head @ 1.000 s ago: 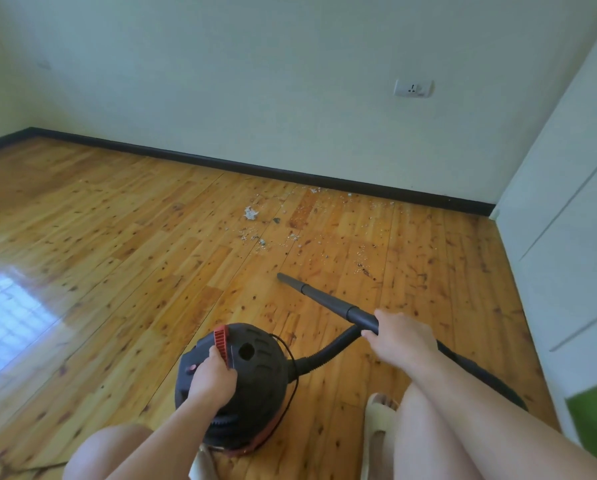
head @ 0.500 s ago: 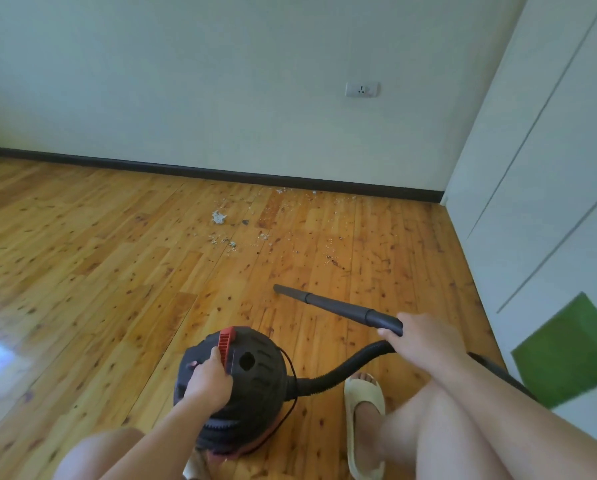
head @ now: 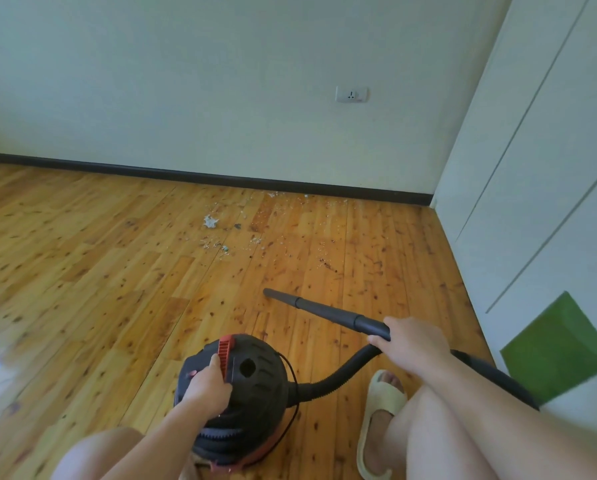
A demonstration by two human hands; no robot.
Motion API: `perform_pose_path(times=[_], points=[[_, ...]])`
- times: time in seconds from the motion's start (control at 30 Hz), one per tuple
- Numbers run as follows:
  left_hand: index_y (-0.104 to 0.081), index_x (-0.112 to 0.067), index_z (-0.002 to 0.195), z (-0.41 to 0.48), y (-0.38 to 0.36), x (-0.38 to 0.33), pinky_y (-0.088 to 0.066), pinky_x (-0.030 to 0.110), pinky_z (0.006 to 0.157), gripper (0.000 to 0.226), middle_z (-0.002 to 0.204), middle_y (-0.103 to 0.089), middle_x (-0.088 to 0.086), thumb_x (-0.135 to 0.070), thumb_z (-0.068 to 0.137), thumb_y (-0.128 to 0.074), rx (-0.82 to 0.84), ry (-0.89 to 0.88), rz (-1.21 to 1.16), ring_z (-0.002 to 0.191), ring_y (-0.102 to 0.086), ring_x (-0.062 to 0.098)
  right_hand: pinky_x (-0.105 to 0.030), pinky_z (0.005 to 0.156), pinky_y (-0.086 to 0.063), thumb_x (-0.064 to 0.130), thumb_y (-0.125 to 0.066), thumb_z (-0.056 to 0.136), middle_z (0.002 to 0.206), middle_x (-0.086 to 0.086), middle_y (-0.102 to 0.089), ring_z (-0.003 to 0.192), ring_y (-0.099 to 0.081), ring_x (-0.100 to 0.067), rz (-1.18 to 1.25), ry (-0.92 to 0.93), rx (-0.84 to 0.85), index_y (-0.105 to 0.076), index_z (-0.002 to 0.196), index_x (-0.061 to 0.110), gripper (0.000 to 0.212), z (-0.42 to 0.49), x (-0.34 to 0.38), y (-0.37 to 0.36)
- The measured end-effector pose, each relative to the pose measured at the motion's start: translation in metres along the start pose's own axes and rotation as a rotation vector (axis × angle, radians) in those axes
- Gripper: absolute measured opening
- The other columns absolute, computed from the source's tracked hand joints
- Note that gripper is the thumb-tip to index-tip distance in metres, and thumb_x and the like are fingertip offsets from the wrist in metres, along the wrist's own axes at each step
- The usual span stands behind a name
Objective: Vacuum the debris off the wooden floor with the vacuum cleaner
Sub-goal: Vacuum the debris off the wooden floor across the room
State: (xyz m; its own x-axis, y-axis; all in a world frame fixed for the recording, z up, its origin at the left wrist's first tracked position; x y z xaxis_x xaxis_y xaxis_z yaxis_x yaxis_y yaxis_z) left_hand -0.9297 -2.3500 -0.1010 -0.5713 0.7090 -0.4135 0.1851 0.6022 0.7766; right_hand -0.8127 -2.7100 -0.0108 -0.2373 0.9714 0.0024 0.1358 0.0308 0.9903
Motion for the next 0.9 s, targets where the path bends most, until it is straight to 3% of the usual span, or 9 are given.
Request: perform_pose_path(times=[0.1,0.17,0.23,0.3,0.37,0.53,0.7,0.8,0.9], points=[[-0.021,-0.019,0.158,0.001,-0.001,-0.001,-0.054,0.020,0.055,0.064,0.093,-0.060,-0.002,-0.018,0.101,-0.049,-0.002,-0.018,0.006,0.071,-0.064,0.009,-0.024,0.068,-0.047,0.067,-0.040,0.102,0.113,0.007,-0.070,0.099,-0.068,-0.013,0.006,-0.028,-0.015,-0.055,0.137,0.025,0.056,0.011,0.006,-0.001],[-0.023,-0.019,0.158,0.005,-0.001,-0.003,-0.055,0.020,0.055,0.062,0.093,-0.059,-0.003,-0.018,0.102,-0.050,-0.013,-0.023,-0.004,0.069,-0.064,0.009,-0.023,0.063,-0.043,0.065,-0.039,0.103,0.116,0.006,-0.069,0.100,-0.067,-0.014,-0.002,-0.050,-0.024,-0.053,0.139,0.025,0.056,0.018,0.011,0.000],[-0.024,-0.018,0.157,0.011,-0.003,-0.008,-0.052,0.018,0.050,0.060,0.090,-0.063,-0.002,-0.016,0.103,-0.051,-0.014,-0.023,-0.027,0.066,-0.065,0.009,-0.023,0.059,-0.039,0.065,-0.039,0.103,0.113,0.006,-0.069,0.095,-0.066,-0.013,-0.008,-0.083,-0.030,-0.054,0.137,0.026,0.054,0.026,0.014,0.001],[-0.023,-0.017,0.157,0.018,-0.006,-0.014,-0.058,0.023,0.055,0.061,0.092,-0.067,0.002,-0.014,0.103,-0.051,-0.002,-0.036,-0.073,0.069,-0.071,0.014,-0.023,0.059,-0.040,0.064,-0.039,0.103,0.106,0.007,-0.068,0.087,-0.064,-0.012,0.000,-0.110,-0.035,-0.055,0.135,0.026,0.053,0.032,0.013,-0.002],[-0.021,-0.020,0.157,0.025,-0.008,-0.022,-0.062,0.029,0.057,0.061,0.104,-0.065,0.006,-0.013,0.103,-0.049,0.013,-0.032,-0.129,0.074,-0.074,0.019,-0.023,0.060,-0.042,0.064,-0.040,0.103,0.110,0.006,-0.069,0.091,-0.065,-0.013,0.017,-0.137,-0.035,-0.054,0.138,0.025,0.055,0.037,0.008,-0.004],[-0.021,-0.028,0.155,0.035,-0.008,-0.046,-0.061,0.029,0.051,0.057,0.134,-0.051,0.010,-0.009,0.105,-0.042,0.048,-0.064,-0.206,0.082,-0.072,0.027,-0.023,0.063,-0.044,0.064,-0.041,0.103,0.113,0.005,-0.068,0.093,-0.064,-0.014,0.110,-0.208,-0.040,-0.054,0.140,0.024,0.056,0.040,-0.015,-0.008],[-0.019,-0.026,0.157,0.047,-0.014,-0.062,-0.057,0.025,0.047,0.058,0.133,-0.053,0.020,-0.011,0.106,-0.042,0.059,-0.099,-0.236,0.065,-0.066,0.020,-0.022,0.059,-0.044,0.064,-0.042,0.102,0.097,0.009,-0.066,0.085,-0.064,-0.012,0.156,-0.288,-0.047,-0.059,0.127,0.026,0.048,0.036,-0.041,-0.014],[-0.019,-0.028,0.156,0.049,-0.017,-0.071,-0.062,0.034,0.053,0.056,0.128,-0.052,0.011,-0.013,0.107,-0.040,0.064,-0.086,-0.288,0.078,-0.070,0.028,-0.023,0.055,-0.040,0.064,-0.043,0.101,0.090,0.010,-0.064,0.079,-0.063,-0.010,0.126,-0.316,-0.052,-0.060,0.118,0.027,0.044,0.030,-0.052,-0.014],[-0.022,-0.027,0.154,0.050,-0.022,-0.082,-0.062,0.035,0.053,0.052,0.113,-0.052,0.004,-0.013,0.107,-0.039,0.055,-0.082,-0.322,0.083,-0.069,0.030,-0.022,0.053,-0.039,0.064,-0.043,0.101,0.098,0.008,-0.066,0.083,-0.063,-0.012,0.127,-0.357,-0.049,-0.059,0.121,0.027,0.046,0.023,-0.064,-0.017]])
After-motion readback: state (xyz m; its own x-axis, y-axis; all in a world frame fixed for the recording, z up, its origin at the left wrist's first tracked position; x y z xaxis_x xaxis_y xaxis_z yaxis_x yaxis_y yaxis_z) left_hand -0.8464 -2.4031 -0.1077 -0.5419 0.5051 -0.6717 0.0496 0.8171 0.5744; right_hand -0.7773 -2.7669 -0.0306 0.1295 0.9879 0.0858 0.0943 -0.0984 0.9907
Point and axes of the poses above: each hand's wrist, its own z-axis towards the middle knuckle, its own y-axis out of the back of the hand, x = y × z, the point moved 4 cm from there along z, towards the middle knuckle
